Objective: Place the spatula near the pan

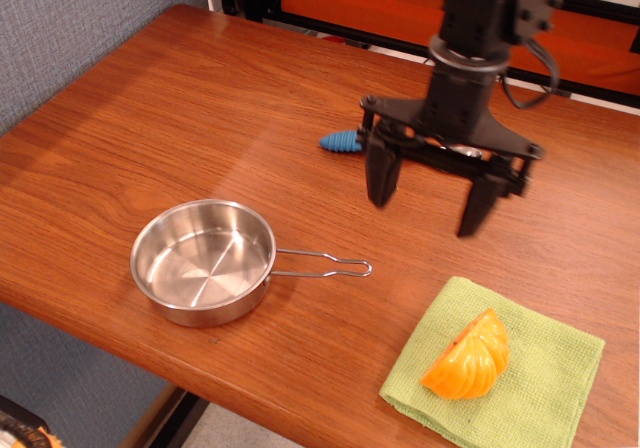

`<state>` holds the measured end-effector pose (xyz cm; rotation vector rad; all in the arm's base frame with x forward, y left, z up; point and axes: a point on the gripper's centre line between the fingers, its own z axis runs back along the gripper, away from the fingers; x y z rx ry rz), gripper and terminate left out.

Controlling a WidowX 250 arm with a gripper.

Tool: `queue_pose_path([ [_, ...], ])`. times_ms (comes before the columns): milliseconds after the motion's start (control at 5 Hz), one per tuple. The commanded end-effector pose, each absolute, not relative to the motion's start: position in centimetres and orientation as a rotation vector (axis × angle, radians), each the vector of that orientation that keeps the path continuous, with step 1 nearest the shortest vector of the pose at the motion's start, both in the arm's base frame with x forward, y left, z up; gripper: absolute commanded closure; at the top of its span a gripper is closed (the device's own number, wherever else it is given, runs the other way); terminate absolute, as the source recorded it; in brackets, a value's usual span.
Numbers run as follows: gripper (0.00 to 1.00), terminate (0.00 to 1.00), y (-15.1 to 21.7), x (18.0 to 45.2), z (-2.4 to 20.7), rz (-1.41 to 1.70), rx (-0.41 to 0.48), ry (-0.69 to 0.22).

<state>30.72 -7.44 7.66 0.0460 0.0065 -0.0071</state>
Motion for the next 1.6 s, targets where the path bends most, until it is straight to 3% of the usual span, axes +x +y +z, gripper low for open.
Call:
queue_pose_path([
  [0,0.0,0.0,-5.2,36.5,7.8,-0.5,0.116,-0.104],
  [200,0.0,0.0,-4.4,37.7,7.9,-0.693,0.142,-0.213],
  [400,0.0,0.0,-3.1,38.8,7.8,-0.794,0.094,-0.219],
  [800,0.0,0.0,-2.1,41.6,7.3,-0.871,0.116,-0.182],
  [1400,0.0,0.0,-2.3,42.4,4.1,-0.88,0.125,-0.111],
])
